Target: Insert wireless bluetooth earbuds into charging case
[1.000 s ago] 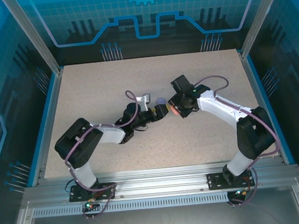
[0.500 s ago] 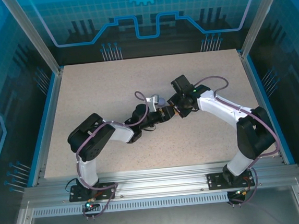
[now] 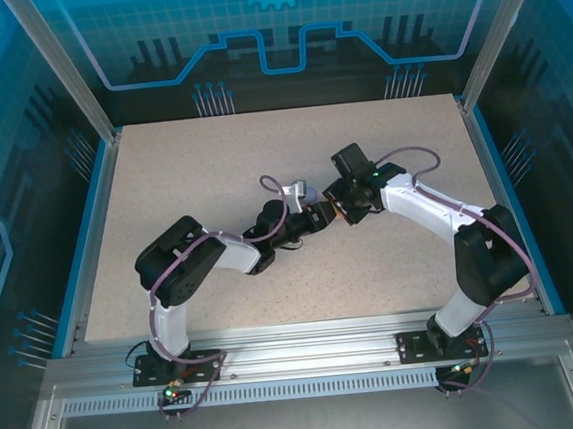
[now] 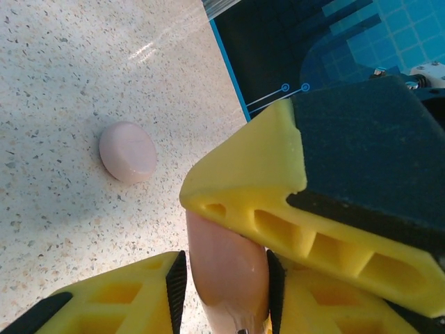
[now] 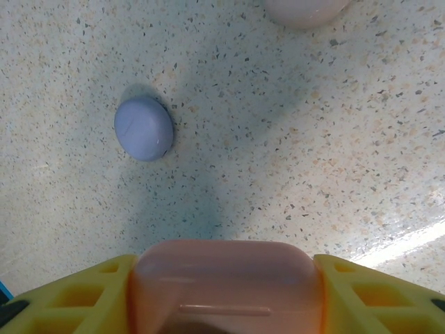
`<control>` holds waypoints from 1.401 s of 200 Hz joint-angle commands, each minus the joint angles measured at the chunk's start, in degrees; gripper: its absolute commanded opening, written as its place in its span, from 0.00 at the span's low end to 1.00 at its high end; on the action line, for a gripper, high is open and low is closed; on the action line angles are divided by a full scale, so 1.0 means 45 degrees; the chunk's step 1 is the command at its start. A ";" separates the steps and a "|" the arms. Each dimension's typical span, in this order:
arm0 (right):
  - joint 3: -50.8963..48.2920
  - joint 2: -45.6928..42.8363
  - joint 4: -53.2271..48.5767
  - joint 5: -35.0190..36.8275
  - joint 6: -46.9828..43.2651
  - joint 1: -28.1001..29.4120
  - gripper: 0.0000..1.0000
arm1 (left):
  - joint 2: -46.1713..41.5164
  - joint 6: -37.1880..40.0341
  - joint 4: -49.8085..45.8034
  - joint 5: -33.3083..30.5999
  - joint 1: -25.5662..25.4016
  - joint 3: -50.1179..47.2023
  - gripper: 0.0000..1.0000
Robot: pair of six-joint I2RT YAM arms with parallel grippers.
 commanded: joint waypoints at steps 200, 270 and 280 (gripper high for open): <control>-0.0211 -0.0691 0.0179 -0.0264 0.0065 -0.0260 0.60 | 0.0540 -0.0237 0.0851 -0.1212 -0.0522 0.0332 0.05; 0.0235 -0.3094 0.0157 -0.0790 -0.4016 -0.2449 0.79 | -0.1057 0.0381 -0.0119 0.1229 0.0587 -0.0675 0.01; -0.0257 -0.3497 0.0891 -0.1388 -0.5151 -0.2836 0.79 | -0.1547 0.0692 -0.0549 0.2176 0.1115 -0.0742 0.01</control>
